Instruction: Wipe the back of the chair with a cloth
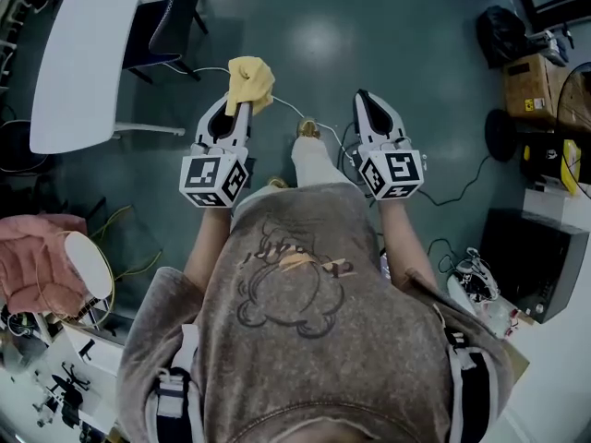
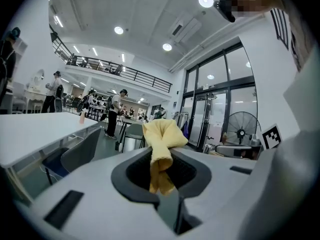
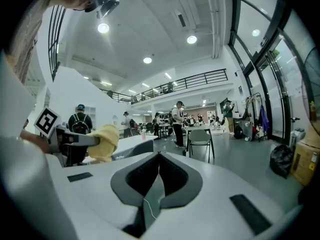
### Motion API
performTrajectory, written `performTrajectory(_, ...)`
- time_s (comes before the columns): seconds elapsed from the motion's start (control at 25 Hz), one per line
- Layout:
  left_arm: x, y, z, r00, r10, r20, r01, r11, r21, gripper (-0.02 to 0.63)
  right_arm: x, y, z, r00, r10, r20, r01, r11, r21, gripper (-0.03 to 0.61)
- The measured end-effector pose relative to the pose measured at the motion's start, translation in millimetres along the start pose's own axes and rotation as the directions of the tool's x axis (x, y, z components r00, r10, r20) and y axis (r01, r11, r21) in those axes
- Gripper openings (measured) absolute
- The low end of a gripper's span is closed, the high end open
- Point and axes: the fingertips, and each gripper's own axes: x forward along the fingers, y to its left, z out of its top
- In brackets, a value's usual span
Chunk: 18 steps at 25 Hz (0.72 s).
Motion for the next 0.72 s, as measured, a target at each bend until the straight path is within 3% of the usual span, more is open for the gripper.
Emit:
performTrajectory(0.4, 73, 41, 21, 1.000, 0.018, -0.011, -0.018, 1.000, 0.003, 0.061, 77, -30, 4, 1.000, 0.004, -0.020, -0.004, 1.000, 0.020, 0.026)
performTrajectory(0.72, 165, 60, 57, 0.999, 0.032, 0.011, -0.032, 0.999, 0.016, 0.061, 153, -85, 29, 0.999, 0.039, -0.011, -0.039, 0.999, 0.021, 0.026)
